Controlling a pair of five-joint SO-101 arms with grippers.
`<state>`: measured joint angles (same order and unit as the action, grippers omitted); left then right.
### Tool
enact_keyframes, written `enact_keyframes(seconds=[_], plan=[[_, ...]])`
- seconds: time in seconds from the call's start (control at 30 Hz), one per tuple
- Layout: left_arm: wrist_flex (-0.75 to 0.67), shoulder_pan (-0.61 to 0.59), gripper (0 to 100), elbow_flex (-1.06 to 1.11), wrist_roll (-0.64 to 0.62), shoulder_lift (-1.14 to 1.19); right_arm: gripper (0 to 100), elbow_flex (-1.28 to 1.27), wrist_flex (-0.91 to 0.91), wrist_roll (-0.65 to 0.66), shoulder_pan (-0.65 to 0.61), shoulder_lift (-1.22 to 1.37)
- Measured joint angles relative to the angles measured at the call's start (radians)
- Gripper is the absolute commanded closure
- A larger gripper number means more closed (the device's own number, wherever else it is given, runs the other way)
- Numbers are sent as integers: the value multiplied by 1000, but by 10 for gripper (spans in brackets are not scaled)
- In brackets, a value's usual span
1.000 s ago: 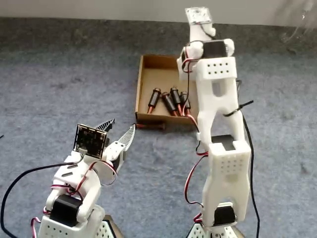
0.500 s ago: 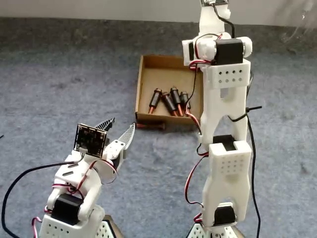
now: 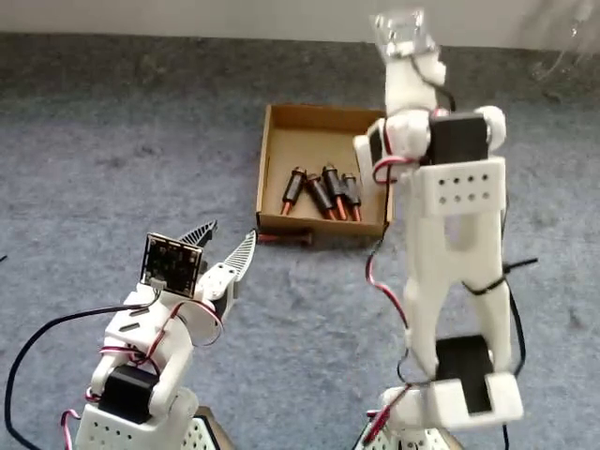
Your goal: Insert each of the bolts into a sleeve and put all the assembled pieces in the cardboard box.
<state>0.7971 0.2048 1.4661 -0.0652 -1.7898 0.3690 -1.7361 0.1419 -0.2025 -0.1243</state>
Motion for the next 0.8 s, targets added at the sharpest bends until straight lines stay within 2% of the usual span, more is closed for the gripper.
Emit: enact_keyframes(seconds=[0.3, 0.47, 0.63, 0.8], plan=[[0, 2, 822, 0, 0, 0, 993, -879, 287, 86, -3, -516], [3, 2, 821, -3, 0, 0, 991, -1264, 374, 114, -3, -819], [150, -75, 822, -84, 68, -3, 991, -1534, 430, 239, 8, -1010], [347, -224, 822, -129, 218, -8, 991, -1616, 520, 265, 104, -1092]])
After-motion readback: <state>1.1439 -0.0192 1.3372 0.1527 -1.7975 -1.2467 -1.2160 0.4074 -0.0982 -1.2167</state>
